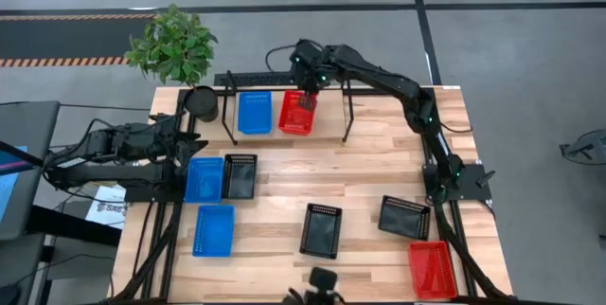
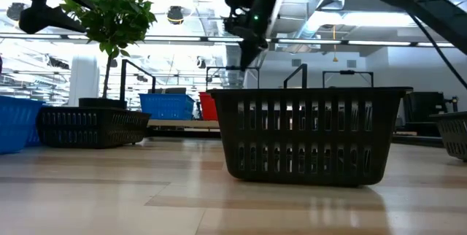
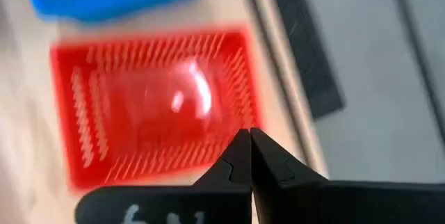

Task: Stack baskets on shelf by color
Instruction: Stack the left red bin on the red bin on the shelf

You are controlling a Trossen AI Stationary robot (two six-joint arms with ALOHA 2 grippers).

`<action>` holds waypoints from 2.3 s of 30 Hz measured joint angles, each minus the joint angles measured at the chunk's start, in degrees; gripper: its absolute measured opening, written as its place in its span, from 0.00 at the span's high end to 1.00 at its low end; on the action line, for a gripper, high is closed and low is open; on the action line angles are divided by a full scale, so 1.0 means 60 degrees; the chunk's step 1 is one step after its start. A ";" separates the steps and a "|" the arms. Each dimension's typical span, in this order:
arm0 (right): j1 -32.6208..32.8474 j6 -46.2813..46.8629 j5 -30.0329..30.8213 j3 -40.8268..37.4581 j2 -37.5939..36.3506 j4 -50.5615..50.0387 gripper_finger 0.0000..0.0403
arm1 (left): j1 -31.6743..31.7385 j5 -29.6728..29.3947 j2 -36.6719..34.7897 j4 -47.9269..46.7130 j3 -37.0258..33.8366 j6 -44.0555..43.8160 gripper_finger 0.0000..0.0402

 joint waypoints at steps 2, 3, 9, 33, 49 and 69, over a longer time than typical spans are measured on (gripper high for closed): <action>0.0082 0.0043 0.0006 -0.0017 0.0052 -0.0731 0.97 | -0.0002 0.0009 0.0001 0.0000 0.0000 0.0034 0.33; 0.0111 0.0070 0.0052 -0.0010 0.0116 -0.0945 0.97 | 0.0000 0.0016 0.0003 0.0000 0.0000 0.0035 0.33; 0.0017 0.0768 0.0228 -0.0029 0.0460 -0.2027 0.97 | 0.0000 0.0043 0.0003 -0.0002 0.0000 0.0036 0.33; -0.0621 -0.0216 -0.0057 -0.0017 0.1689 0.0672 0.97 | -0.0004 0.0194 -0.0001 -0.0317 0.0000 0.0027 0.33; 0.0326 0.0764 -0.1299 0.0154 0.0094 -0.0766 0.98 | -0.0004 0.0173 0.0003 -0.0301 0.0000 -0.0146 0.33; 0.2420 -0.0245 -0.0275 0.0136 0.1718 0.0045 0.97 | -0.0002 0.0216 0.0000 -0.0299 0.0000 -0.0067 0.33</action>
